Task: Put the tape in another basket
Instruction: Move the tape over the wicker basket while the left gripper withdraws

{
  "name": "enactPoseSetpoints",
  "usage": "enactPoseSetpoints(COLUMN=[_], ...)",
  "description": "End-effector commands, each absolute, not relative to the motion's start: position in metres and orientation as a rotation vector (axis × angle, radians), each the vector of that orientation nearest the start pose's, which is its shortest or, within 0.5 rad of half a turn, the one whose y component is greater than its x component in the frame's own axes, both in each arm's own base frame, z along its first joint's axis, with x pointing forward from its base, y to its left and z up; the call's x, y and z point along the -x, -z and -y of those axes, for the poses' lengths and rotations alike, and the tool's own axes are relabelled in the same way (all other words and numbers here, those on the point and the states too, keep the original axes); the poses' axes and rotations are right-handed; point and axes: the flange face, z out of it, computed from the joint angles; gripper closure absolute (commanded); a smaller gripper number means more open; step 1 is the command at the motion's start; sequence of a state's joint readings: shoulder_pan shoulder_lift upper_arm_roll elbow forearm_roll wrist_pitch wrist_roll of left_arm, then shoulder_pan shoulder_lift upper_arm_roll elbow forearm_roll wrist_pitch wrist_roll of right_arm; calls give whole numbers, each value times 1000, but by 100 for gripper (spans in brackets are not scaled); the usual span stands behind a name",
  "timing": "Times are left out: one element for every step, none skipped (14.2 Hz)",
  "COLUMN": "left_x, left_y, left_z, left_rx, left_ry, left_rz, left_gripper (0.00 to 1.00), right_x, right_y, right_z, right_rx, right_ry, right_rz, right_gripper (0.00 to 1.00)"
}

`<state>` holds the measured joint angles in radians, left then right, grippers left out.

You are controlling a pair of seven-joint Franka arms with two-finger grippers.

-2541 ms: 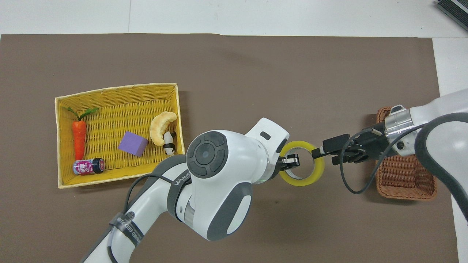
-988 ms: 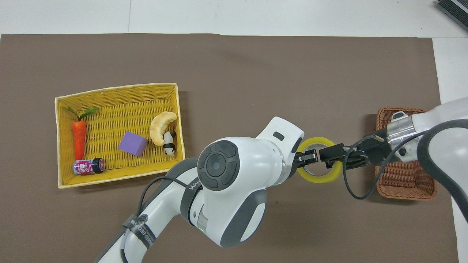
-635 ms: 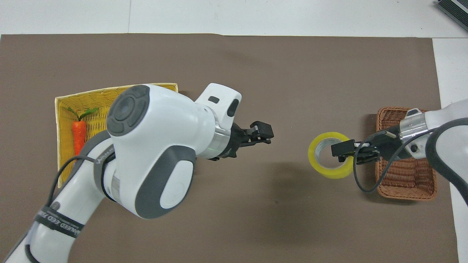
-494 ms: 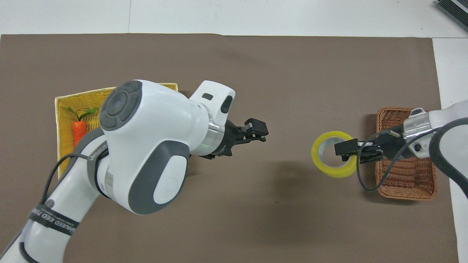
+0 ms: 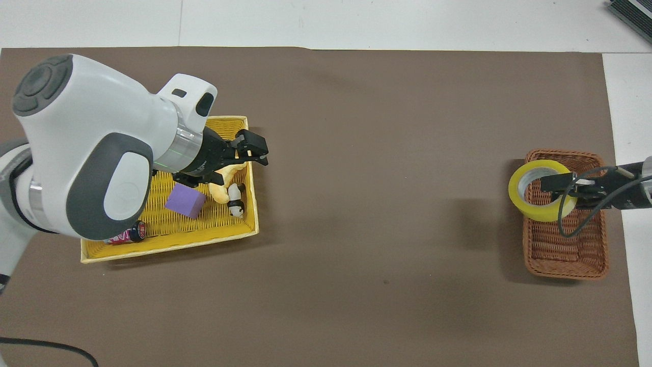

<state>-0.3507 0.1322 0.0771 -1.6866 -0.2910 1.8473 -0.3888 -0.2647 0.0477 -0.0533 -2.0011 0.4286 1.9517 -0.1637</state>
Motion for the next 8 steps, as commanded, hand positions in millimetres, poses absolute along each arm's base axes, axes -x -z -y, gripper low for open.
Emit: enactPoseSetpoints(left_x=[-581, -582, -581, -581, -581, -580, -579, -578], left_y=[-539, -542, -549, -554, -564, -572, -578, -586], left_z=[110, 85, 71, 60, 52, 46, 39, 27], left_rx=[3381, 3378, 3359, 3310, 3251, 3212, 3192, 3171], left_ry=[-60, -57, -41, -35, -31, -32, -36, -54], left_rz=[142, 69, -5, -48, -83, -122, -166, -177], left_gripper=[0, 0, 0, 0, 0, 0, 0, 0], right_x=[-547, -546, -546, -544, -540, -538, -535, -534], right_y=[-415, -410, -405, -395, -384, -374, -370, -365], right_z=[183, 191, 193, 200, 210, 215, 217, 218], right_rx=[2652, 2653, 2649, 2645, 2641, 2642, 2642, 2639], right_ry=[83, 90, 80, 63, 49, 38, 31, 21], right_rz=[-466, -455, -463, -476, -481, -454, -447, -449], right_gripper=[100, 100, 100, 100, 100, 100, 100, 100])
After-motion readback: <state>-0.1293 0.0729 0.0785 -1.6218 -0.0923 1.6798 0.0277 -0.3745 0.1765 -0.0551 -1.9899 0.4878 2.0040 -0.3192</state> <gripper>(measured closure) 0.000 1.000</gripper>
